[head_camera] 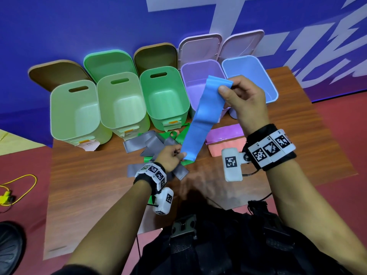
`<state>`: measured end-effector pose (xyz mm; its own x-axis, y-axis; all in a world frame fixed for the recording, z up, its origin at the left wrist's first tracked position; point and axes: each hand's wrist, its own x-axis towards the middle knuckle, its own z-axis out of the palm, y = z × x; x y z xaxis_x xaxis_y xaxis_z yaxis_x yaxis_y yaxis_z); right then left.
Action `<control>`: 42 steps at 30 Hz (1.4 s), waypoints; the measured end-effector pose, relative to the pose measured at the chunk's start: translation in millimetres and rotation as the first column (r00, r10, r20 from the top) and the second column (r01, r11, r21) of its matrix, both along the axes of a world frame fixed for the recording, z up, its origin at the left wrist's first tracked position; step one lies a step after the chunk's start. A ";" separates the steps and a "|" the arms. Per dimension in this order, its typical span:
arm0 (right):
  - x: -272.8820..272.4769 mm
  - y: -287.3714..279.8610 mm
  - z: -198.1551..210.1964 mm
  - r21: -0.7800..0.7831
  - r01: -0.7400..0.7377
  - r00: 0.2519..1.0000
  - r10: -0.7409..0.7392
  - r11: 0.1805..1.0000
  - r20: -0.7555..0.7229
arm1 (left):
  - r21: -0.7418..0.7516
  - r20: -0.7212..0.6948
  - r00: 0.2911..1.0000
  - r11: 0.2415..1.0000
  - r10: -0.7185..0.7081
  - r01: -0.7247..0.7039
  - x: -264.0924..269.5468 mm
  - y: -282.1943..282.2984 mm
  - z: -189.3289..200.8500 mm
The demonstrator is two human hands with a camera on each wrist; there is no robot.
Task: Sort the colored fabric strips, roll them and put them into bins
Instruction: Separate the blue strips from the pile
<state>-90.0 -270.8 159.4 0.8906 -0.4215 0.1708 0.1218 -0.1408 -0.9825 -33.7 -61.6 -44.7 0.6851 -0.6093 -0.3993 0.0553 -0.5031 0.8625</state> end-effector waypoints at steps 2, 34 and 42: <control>-1.5 -1.0 -2.8 -0.004 -0.002 1.000 0.002 1.000 -0.015 | 0.064 0.022 0.998 0.997 -0.052 0.051 -1.1 -5.4 0.3; 20.3 -64.5 -44.1 0.112 -0.054 0.969 0.079 0.992 -0.233 | 0.632 0.193 0.885 0.744 -0.424 0.219 66.9 -100.4 -39.7; 21.9 -55.8 -49.9 0.122 -0.065 0.968 0.092 0.990 -0.235 | 0.544 0.262 0.912 0.829 -0.315 0.129 64.4 -90.3 -28.9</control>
